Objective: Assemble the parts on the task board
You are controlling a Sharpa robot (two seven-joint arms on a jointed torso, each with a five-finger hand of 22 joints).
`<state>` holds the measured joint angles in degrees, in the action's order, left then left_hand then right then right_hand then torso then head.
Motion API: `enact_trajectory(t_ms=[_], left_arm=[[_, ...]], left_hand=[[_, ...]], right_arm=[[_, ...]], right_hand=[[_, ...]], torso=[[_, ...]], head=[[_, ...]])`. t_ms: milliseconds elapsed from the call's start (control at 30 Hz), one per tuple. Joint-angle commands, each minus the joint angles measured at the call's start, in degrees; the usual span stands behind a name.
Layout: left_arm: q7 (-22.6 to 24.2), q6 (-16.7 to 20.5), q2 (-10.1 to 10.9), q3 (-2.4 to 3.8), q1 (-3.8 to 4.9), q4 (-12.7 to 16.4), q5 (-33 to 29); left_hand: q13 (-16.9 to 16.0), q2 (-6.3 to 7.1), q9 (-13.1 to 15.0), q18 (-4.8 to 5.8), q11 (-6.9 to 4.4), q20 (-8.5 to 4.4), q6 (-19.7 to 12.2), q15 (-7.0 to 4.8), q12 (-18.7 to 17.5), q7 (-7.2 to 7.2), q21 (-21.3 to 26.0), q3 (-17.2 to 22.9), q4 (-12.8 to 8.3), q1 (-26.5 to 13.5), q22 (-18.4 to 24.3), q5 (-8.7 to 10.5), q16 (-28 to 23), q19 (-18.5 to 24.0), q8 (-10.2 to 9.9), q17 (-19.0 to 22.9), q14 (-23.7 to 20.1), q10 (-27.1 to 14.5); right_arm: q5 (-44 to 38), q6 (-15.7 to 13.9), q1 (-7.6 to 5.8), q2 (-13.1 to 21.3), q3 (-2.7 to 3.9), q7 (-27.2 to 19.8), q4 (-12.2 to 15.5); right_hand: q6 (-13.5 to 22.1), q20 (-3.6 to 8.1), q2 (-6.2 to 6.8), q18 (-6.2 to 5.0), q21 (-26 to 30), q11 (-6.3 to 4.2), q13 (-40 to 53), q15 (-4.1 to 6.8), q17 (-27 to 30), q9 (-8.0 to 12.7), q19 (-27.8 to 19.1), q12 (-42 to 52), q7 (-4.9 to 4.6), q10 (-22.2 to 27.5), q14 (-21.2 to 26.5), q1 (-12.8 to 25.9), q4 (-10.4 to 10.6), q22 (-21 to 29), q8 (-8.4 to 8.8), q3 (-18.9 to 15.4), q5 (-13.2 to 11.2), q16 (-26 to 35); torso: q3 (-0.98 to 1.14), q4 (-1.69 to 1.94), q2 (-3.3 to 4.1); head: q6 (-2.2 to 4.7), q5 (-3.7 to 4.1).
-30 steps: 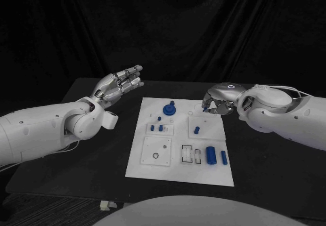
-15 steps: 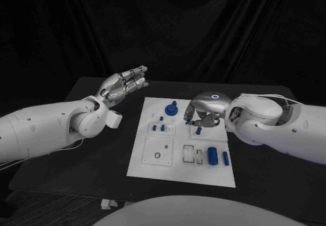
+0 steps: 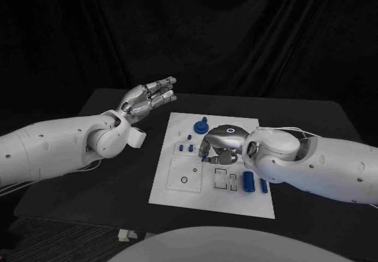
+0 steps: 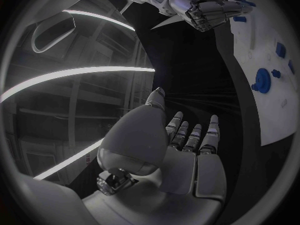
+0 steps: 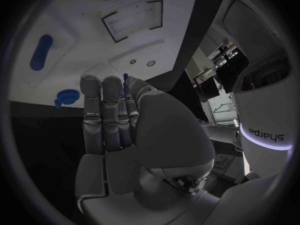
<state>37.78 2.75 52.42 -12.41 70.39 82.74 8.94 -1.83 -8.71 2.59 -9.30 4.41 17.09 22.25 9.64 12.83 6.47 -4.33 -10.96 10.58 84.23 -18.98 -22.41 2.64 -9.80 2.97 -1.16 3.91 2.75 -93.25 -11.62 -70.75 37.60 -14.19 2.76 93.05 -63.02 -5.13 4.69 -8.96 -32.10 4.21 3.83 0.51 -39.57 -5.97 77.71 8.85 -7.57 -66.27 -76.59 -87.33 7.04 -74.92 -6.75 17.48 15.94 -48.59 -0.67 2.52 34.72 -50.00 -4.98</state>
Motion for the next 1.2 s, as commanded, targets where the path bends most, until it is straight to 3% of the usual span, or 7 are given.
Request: enact_trajectory(t_ms=[33,233,533,667,733,1200], left_arm=[[0.5,-0.7,-0.1,0.06,-0.06,0.0,-0.4],[0.5,-0.9,-0.3,0.06,-0.08,-0.1,-0.4],[0.5,-1.1,-0.5,0.06,-0.10,-0.2,-0.4],[0.5,-1.1,-0.5,0.06,-0.10,-0.2,-0.4],[0.6,-1.2,-0.5,0.06,-0.10,-0.2,-0.4],[0.5,-1.6,-0.7,0.06,-0.10,-0.4,-0.4]], left_hand=[[-0.1,-0.13,0.1,0.56,0.32,-0.14,0.4,0.40,0.3,-0.09,-0.3,0.0,-0.5,0.3,0.0,-0.25,0.4,-0.4,0.3,-0.1,0.2,-0.1],[-0.1,-0.15,0.1,0.61,0.34,-0.14,0.5,0.41,0.3,-0.07,-0.3,0.0,-0.5,0.3,0.0,-0.25,0.4,-0.5,0.3,-0.1,0.3,-0.1],[-0.1,-0.34,0.2,0.83,0.42,-0.15,1.1,0.43,0.3,0.05,-0.3,0.0,-0.4,0.2,0.1,-0.18,0.5,-0.6,0.5,-0.1,0.3,-0.1],[-0.1,-0.42,0.2,0.90,0.44,-0.16,1.3,0.40,0.3,0.08,-0.4,0.1,-0.4,0.2,0.1,-0.15,0.5,-0.7,0.5,-0.1,0.2,-0.1],[-0.1,-0.44,0.2,0.93,0.45,-0.18,1.3,0.34,0.2,0.10,-0.3,0.0,-0.4,0.2,0.1,-0.13,0.4,-0.7,0.6,0.0,0.1,-0.1],[-0.1,-0.47,0.2,0.95,0.45,-0.20,1.3,0.29,0.2,0.10,-0.3,0.1,-0.4,0.2,0.2,-0.12,0.4,-0.7,0.6,0.0,0.1,-0.1]], right_arm=[[-1.0,0.7,0.70,-1.0,0.04,0.5,-0.6],[-2.4,0.2,1.80,-3.1,0.05,0.9,-1.9],[-2.9,1.8,3.02,-4.7,0.05,1.5,-3.7],[-2.9,2.2,3.20,-5.0,0.05,1.6,-4.1],[-2.9,2.5,3.31,-5.1,0.05,1.6,-4.4],[-2.9,3.6,3.59,-5.3,0.05,1.7,-4.8]], right_hand=[[0.1,-0.11,0.04,0.95,-0.1,0.20,-0.1,-0.11,-0.2,0.0,0.4,-0.4,-0.23,-0.4,-0.4,-0.3,0.1,-4.5,0.22,0.3,0.3,-0.3],[-0.1,-0.12,0.24,1.01,-0.5,0.20,-0.1,-0.13,-0.6,0.0,0.5,-0.5,-0.23,-0.5,-0.6,-0.2,0.1,-4.6,0.25,0.3,0.4,-0.6],[0.0,-0.11,0.44,0.99,-0.5,0.22,-0.1,-0.13,-0.5,0.1,0.5,-0.7,-0.26,-0.4,-0.6,-0.2,0.0,-4.6,0.39,0.4,0.6,-0.6],[0.0,-0.11,0.51,0.98,-0.4,0.24,-0.1,-0.14,-0.5,0.2,0.4,-0.8,-0.28,-0.4,-0.6,-0.2,-0.1,-4.6,0.45,0.4,0.7,-0.6],[0.0,-0.11,0.51,1.00,-0.6,0.24,-0.1,-0.14,-0.6,0.2,0.5,-0.8,-0.28,-0.4,-0.6,-0.2,-0.1,-4.6,0.46,0.4,0.7,-0.6],[0.0,-0.11,0.61,0.99,-0.6,0.24,0.0,-0.13,-0.6,0.2,0.4,-0.9,-0.30,-0.5,-0.6,-0.3,-0.3,-4.6,0.52,0.6,0.8,-0.6]], torso=[[0.06,0.09,-0.04],[0.05,0.10,-0.02],[0.00,0.01,0.04],[0.00,-0.03,-0.04],[0.03,0.13,-0.03],[0.03,0.02,-0.15]], head=[[0.00,0.19],[0.00,0.00],[0.00,-0.32],[0.00,-0.31],[0.00,-0.06],[0.00,-0.34]])
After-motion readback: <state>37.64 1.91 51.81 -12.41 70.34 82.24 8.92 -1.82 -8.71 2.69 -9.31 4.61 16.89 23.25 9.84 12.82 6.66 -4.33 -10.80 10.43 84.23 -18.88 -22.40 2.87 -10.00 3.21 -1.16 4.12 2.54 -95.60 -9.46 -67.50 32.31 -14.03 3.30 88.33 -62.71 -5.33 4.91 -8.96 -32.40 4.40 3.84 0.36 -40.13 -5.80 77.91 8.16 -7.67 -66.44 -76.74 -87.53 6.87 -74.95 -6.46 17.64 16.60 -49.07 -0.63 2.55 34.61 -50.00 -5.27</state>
